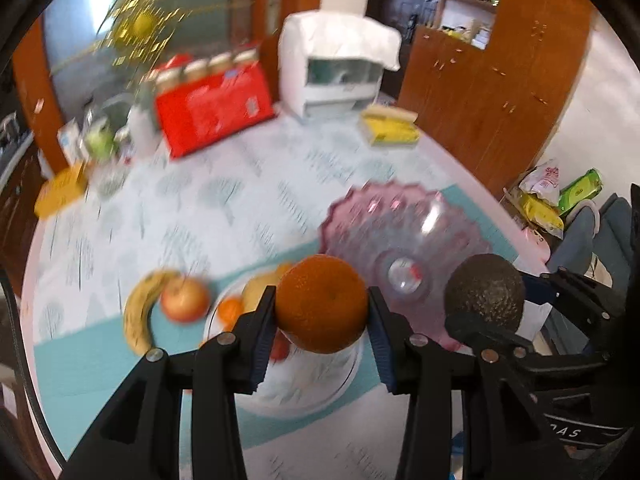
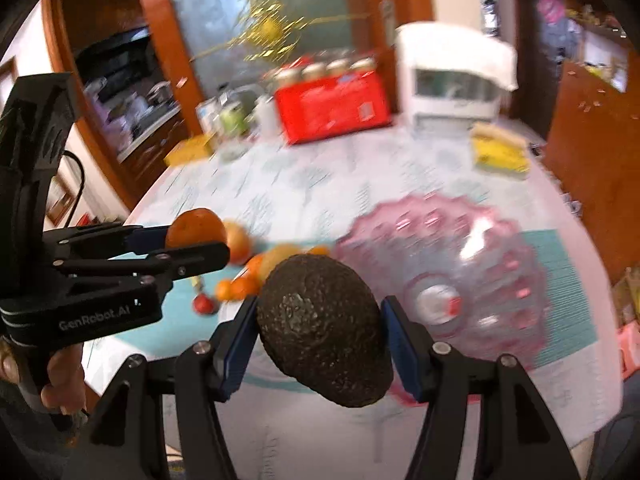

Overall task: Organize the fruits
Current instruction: 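Grasp the orange with the left gripper while the right gripper carries the avocado to the pink bowl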

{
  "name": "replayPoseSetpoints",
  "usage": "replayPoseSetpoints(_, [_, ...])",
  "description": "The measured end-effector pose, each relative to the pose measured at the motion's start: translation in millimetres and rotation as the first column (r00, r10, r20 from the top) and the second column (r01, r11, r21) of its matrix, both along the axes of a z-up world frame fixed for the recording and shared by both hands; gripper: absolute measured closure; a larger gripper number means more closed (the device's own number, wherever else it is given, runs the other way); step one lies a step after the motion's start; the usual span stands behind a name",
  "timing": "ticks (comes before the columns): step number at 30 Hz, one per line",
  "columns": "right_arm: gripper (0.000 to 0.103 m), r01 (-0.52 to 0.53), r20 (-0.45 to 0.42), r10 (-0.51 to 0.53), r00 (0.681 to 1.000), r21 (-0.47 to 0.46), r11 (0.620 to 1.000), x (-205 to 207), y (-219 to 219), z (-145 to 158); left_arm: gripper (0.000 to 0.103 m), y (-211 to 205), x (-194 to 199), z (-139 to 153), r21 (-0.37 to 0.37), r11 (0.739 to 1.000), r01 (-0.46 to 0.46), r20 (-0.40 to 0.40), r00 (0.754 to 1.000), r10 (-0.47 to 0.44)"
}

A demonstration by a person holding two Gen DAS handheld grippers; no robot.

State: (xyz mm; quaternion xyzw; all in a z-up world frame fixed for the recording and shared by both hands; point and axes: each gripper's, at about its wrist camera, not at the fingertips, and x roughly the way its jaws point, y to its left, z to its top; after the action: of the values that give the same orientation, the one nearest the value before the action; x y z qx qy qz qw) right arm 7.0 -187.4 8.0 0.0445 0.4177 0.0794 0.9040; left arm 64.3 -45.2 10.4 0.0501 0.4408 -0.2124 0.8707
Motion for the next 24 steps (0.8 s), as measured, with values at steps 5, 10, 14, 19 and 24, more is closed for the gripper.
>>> replayPoseSetpoints(5, [0.041,0.117,0.003,-0.117,0.993,-0.028,0.993,15,-49,7,0.061,-58,23,5,0.022,0.999,0.04,0.031,0.999,-0.041])
replayPoseSetpoints(10, [0.041,0.227,-0.083,-0.228,0.97,-0.02,0.974,43,-100,-28,0.061,-111,55,-36,0.059,0.997,0.047,-0.015,0.999,-0.046])
replayPoseSetpoints(14, [0.041,0.287,-0.165,-0.286,0.944,-0.019,0.958,57,-126,-67,0.061,-135,70,-73,0.079,0.996,0.033,-0.071,0.997,-0.028])
replayPoseSetpoints(19, [0.041,0.329,-0.25,-0.309,0.918,0.04,0.943,65,-147,-104,0.061,-151,78,-109,0.115,0.993,0.025,-0.121,0.993,-0.011])
replayPoseSetpoints(24, [0.041,0.331,-0.283,-0.295,0.913,0.088,0.94,70,-152,-120,0.061,-157,79,-135,0.141,0.99,0.016,-0.169,0.986,0.008])
